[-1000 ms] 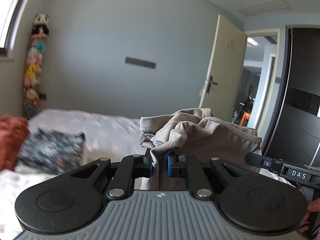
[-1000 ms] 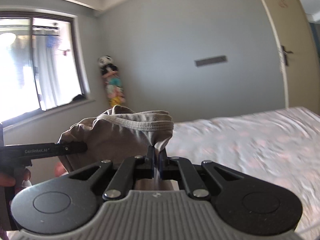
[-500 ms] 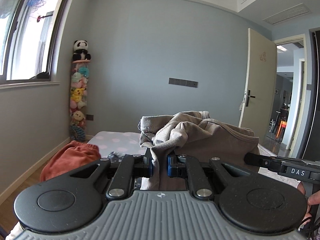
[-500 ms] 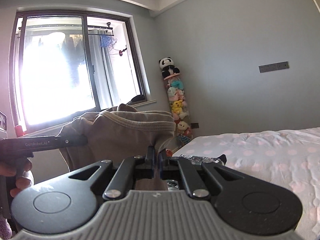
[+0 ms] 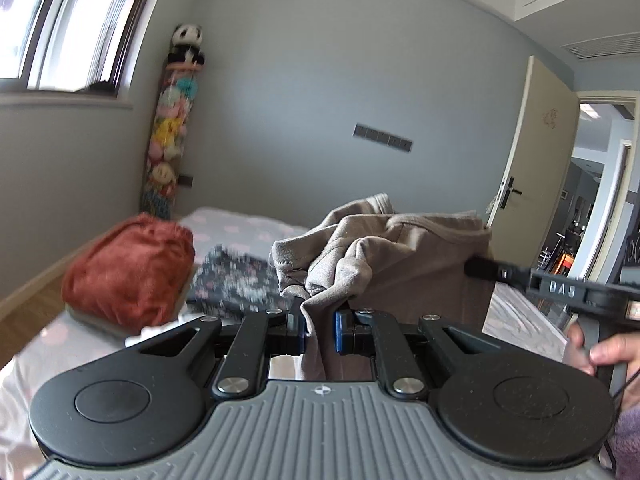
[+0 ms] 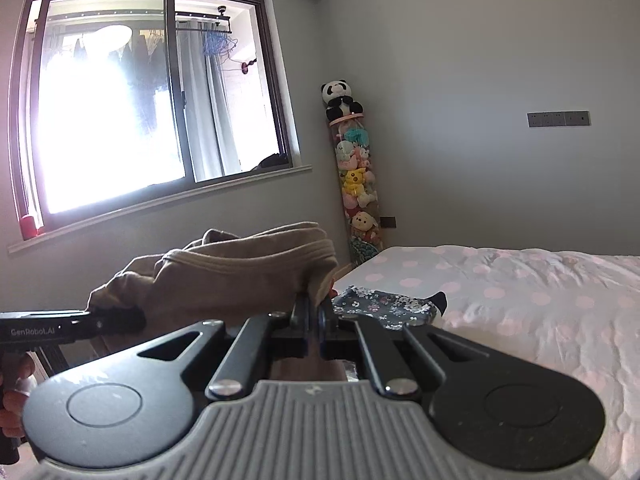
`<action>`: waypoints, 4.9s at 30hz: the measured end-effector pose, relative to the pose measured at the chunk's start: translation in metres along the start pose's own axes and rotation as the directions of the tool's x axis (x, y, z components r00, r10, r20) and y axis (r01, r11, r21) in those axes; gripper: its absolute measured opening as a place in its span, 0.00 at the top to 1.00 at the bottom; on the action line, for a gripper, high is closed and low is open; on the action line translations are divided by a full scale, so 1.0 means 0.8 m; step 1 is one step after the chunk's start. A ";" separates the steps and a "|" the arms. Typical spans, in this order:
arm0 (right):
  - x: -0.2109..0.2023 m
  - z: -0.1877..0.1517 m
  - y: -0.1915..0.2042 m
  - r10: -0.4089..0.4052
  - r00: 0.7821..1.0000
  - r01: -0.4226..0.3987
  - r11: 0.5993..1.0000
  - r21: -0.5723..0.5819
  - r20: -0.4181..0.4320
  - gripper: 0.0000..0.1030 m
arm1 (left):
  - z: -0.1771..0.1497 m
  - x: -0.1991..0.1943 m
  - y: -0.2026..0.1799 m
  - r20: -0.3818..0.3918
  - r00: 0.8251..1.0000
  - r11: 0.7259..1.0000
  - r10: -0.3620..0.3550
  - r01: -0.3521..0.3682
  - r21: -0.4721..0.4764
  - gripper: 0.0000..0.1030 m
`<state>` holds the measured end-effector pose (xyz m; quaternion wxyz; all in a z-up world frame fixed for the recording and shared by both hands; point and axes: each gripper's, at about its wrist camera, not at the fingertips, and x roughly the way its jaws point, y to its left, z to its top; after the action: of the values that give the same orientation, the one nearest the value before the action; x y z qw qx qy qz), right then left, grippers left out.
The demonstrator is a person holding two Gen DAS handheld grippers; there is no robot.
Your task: Fold clothes
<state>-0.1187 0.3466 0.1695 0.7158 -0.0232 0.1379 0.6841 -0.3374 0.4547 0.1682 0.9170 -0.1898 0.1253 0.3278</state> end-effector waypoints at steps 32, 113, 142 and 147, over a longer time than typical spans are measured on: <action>0.377 -0.009 0.026 0.280 0.763 -0.457 0.871 -0.180 -0.583 0.95 | -0.061 0.092 0.184 -0.591 0.802 0.848 0.089 -0.372 -0.378 0.91; 0.291 -0.079 -0.149 0.128 0.840 -0.113 0.992 0.062 -0.527 0.92 | -0.004 0.228 0.242 -0.292 0.936 0.943 0.198 -0.263 -0.205 0.95; 0.129 -0.142 -0.018 0.125 0.910 -0.095 0.991 0.095 -0.395 0.73 | -0.116 0.089 0.074 -0.297 0.900 0.945 0.319 -0.326 0.025 0.81; 0.130 -0.167 -0.010 0.074 0.897 -0.051 0.997 0.066 -0.437 0.66 | -0.147 0.098 0.064 -0.302 0.879 0.926 0.369 -0.375 0.038 0.78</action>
<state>-0.1301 0.4177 0.0162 0.6444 -0.1533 0.3141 0.6801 -0.3236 0.4842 0.0216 0.8045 -0.2201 0.2955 0.4658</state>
